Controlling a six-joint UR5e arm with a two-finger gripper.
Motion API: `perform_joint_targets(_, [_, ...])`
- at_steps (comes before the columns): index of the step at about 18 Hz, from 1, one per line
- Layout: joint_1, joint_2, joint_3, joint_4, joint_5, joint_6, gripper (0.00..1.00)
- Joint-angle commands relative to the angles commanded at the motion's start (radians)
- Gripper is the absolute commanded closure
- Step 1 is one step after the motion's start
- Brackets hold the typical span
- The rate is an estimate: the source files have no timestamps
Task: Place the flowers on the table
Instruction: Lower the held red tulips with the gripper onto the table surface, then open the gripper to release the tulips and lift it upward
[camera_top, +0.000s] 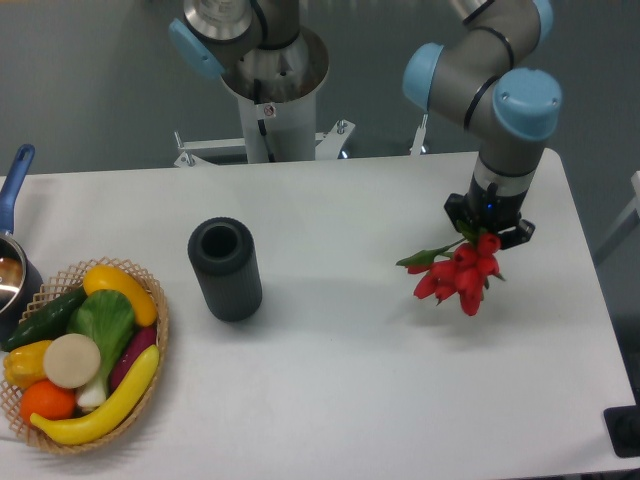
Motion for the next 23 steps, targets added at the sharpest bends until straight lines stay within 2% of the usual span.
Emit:
perform_joint_targets(5, [-0.051, -0.038, 0.018, 0.006, -0.006, -0.077, 0.85])
perform_joint_targets(8, [-0.074, -0.043, 0.018, 0.041, -0.008, -0.094, 0.72])
perform_joint_targets(10, [-0.078, -0.04, 0.017, 0.044, -0.006, -0.097, 0.47])
perform_joint_targets(11, [-0.08, -0.04, 0.017, 0.044, -0.008, -0.097, 0.21])
perform_joint_targets(12, [-0.08, -0.038, 0.012, 0.046, -0.006, -0.098, 0.0])
perform_joint_targets(16, [-0.077, -0.028, 0.0, 0.089, -0.008, -0.095, 0.0])
perform_joint_targets(23, [-0.057, -0.009, -0.002, 0.092, -0.003, -0.094, 0.0])
